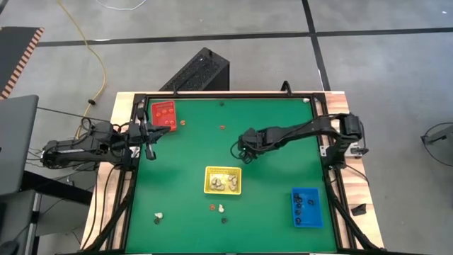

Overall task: Sort Halloween decoration
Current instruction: Put the black skull toy into the blue bin

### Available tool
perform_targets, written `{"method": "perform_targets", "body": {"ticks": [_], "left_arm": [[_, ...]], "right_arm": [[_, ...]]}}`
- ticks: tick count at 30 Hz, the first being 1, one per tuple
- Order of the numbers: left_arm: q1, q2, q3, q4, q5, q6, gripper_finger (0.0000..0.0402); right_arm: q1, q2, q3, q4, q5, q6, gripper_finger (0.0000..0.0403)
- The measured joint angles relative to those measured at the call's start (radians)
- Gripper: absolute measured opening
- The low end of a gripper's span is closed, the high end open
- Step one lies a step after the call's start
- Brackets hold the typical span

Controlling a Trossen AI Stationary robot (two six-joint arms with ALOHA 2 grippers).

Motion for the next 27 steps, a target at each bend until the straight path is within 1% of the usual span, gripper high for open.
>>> {"method": "perform_targets", "body": {"ticks": [2,4,11,14,18,20,24,27], "left_arm": [[0.000,0.000,0.000,-0.004,0.000,0.004,0.0000],[0.000,0.000,0.000,-0.006,0.000,0.010,0.0000],[0.000,0.000,0.000,-0.018,-0.001,0.012,0.0000],[0.000,0.000,0.000,-0.017,-0.001,0.012,0.0000],[0.000,0.000,0.000,-0.017,-0.002,0.014,0.0000],[0.000,0.000,0.000,-0.017,-0.002,0.020,0.0000],[0.000,0.000,0.000,-0.014,-0.002,0.019,0.0000],[0.000,0.000,0.000,-0.015,-0.001,0.005,0.0000]], "right_arm": [[0.002,0.021,0.000,0.016,0.006,-0.008,0.0269],[0.004,0.044,0.000,0.035,0.015,-0.016,0.0275],[0.020,0.097,0.003,0.071,0.073,-0.009,0.0276],[0.047,0.097,-0.008,0.076,0.134,0.031,0.0276],[0.110,0.079,-0.059,0.099,0.242,0.133,0.0276],[0.142,0.079,-0.108,0.181,0.294,0.194,0.0276],[0.183,0.095,-0.250,0.472,0.419,0.255,0.0276],[0.211,0.096,-0.342,0.611,0.494,0.339,0.0276]]}}
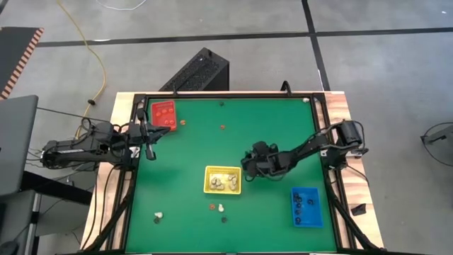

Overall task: Sort Halloween decoration
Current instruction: Put the black skull toy into the blue bin

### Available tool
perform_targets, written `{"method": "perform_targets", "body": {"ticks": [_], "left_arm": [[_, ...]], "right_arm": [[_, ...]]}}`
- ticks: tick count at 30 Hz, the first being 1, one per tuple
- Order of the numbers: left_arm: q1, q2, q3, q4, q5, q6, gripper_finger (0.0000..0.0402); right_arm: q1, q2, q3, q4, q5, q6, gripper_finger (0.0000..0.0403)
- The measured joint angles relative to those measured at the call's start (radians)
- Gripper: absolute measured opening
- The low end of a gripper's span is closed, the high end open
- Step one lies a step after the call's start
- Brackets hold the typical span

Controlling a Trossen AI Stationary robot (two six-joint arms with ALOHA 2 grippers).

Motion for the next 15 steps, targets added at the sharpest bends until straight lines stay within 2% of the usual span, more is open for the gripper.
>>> {"method": "perform_targets", "body": {"ticks": [4,9,15], "left_arm": [[0.000,0.000,0.000,0.003,0.000,0.000,0.0000],[0.000,0.000,0.000,0.021,0.001,-0.001,0.0000],[0.000,0.000,0.000,0.021,0.001,-0.009,0.0000]], "right_arm": [[0.046,0.002,-0.080,0.121,0.120,0.026,0.0269],[0.073,0.069,-0.092,0.233,0.123,-0.156,0.0247],[0.076,0.145,-0.067,0.231,0.170,-0.172,0.0216]]}}
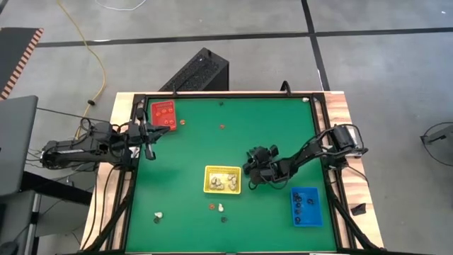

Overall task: Sort Halloween decoration
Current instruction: Put the black skull toy into the blue bin

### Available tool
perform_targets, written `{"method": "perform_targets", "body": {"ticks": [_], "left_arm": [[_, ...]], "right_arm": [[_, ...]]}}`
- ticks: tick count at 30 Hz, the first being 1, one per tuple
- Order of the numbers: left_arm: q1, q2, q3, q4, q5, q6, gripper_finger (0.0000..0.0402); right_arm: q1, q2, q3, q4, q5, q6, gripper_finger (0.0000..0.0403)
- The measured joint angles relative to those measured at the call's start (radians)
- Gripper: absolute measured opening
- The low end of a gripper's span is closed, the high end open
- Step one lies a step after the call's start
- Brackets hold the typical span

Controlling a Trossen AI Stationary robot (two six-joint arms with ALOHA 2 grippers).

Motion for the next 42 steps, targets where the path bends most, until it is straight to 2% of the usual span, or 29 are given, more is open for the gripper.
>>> {"method": "perform_targets", "body": {"ticks": [6,10,15,18,21,24,27,31,36,42], "left_arm": [[0.000,0.000,0.000,0.000,0.000,0.004,0.0000],[0.000,0.000,0.000,-0.003,0.001,0.004,0.0000],[0.000,0.000,0.000,-0.004,0.001,0.005,0.0000],[0.000,0.000,0.000,-0.004,0.002,0.005,0.0000],[0.000,0.000,0.000,-0.003,0.003,0.005,0.0000],[0.000,0.000,0.000,-0.003,0.003,0.004,0.0000],[0.000,0.000,0.000,-0.003,0.014,0.000,0.0000],[0.000,0.000,0.000,-0.001,0.032,-0.002,0.0000],[0.000,0.000,0.000,0.001,0.032,-0.002,0.0000],[0.000,0.000,0.000,0.002,0.032,-0.002,0.0000]], "right_arm": [[0.008,-0.041,0.003,-0.014,-0.032,-0.046,0.0151],[0.018,-0.147,0.003,-0.093,-0.087,-0.053,0.0115],[0.056,-0.382,0.018,-0.295,-0.315,-0.044,0.0121],[0.082,-0.537,0.047,-0.420,-0.463,0.001,0.0140],[0.136,-0.650,0.064,-0.507,-0.611,0.068,0.0141],[0.213,-0.744,0.076,-0.569,-0.744,0.192,0.0128],[0.318,-0.793,0.075,-0.614,-0.797,0.353,0.0119],[0.468,-0.823,0.075,-0.681,-0.805,0.618,0.0130],[0.631,-0.824,0.075,-0.859,-0.816,0.951,0.0144],[0.724,-0.825,0.075,-1.043,-0.826,1.193,0.0131]]}}
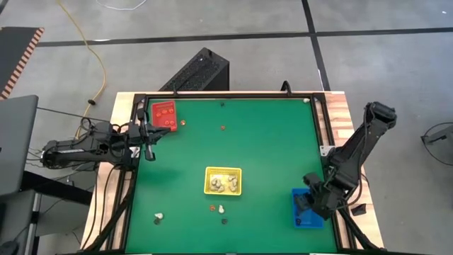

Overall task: Sort Halloween decoration
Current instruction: Put the black skull toy into the blue bin, then put the white skull toy into the yellow bin

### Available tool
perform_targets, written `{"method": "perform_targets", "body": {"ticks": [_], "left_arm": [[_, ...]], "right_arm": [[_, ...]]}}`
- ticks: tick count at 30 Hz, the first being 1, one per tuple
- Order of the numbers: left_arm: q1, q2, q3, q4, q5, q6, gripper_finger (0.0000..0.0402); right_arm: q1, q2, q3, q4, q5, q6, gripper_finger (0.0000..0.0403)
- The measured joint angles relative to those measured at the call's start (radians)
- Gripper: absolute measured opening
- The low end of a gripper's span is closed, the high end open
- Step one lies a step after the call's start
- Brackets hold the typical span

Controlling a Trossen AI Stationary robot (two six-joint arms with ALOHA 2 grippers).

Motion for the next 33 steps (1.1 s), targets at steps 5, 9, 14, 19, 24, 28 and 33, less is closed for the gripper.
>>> {"method": "perform_targets", "body": {"ticks": [5,9,14,19,24,28,33], "left_arm": [[0.000,0.000,0.000,0.000,0.000,-0.002,0.0000],[0.000,0.000,0.000,0.000,-0.001,-0.006,0.0000],[0.000,0.000,0.000,0.000,-0.001,-0.012,0.0000],[0.000,0.000,0.000,0.001,0.019,-0.012,0.0000],[-0.014,0.131,0.001,0.113,0.307,-0.045,0.0000],[-0.079,0.353,0.016,0.230,0.447,-0.045,0.0000],[-0.229,0.565,0.127,0.145,0.454,-0.075,0.0000]], "right_arm": [[0.001,0.000,0.000,-0.025,-0.024,0.014,0.0154],[0.000,0.000,0.000,-0.037,-0.024,0.011,0.0190],[0.000,-0.007,0.000,-0.022,-0.040,-0.005,0.0224],[-0.022,-0.032,0.000,0.031,-0.025,-0.049,0.0227],[-0.085,-0.050,0.015,0.133,0.092,-0.206,0.0218],[-0.151,-0.028,0.078,0.189,0.232,-0.460,0.0213],[-0.203,0.026,0.137,0.367,0.403,-0.946,0.0212]]}}
